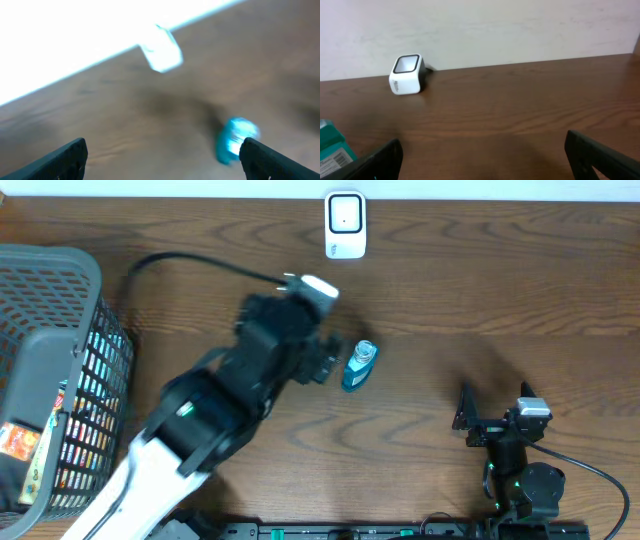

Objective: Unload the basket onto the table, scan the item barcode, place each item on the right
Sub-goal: 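Lower the bottle onto the table and open the left gripper, then return the left gripper to the basket and grasp the yellow wipes pack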

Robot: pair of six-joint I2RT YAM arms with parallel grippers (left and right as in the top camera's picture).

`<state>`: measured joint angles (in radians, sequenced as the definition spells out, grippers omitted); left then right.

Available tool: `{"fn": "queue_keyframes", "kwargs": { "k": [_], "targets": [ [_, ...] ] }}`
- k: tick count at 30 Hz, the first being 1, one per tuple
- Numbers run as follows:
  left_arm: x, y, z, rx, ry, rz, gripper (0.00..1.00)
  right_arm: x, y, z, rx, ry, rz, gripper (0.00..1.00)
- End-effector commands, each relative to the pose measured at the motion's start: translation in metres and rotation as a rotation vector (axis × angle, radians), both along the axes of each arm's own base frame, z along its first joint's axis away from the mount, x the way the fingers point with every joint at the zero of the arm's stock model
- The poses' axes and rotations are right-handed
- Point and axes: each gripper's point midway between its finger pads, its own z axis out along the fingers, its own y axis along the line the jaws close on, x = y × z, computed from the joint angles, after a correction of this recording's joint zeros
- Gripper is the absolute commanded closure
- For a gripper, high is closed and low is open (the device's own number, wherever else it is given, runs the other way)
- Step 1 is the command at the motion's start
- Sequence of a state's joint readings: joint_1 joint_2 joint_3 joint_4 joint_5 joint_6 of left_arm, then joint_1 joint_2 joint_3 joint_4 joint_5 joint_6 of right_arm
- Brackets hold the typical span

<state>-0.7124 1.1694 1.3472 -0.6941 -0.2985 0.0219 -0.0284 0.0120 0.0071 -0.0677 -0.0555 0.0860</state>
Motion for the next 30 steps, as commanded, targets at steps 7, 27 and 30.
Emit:
{"fn": "queue_keyframes", "kwargs": {
  "k": [7,27,30],
  "targets": [
    [-0.015,0.178,0.110,-0.209,-0.403,0.730,0.02,0.000,0.001,-0.001,-0.013,0.002,0.005,0.01],
    [-0.055,0.392,0.022,-0.813,-0.313,1.634,0.02,0.000,0.001,-0.001,-0.014,0.002,0.005,0.01],
    [-0.076,0.415,-0.012,-1.009,-0.295,1.872,0.02,0.000,0.001,-0.001,-0.013,0.001,0.005,0.01]
  ]
}}
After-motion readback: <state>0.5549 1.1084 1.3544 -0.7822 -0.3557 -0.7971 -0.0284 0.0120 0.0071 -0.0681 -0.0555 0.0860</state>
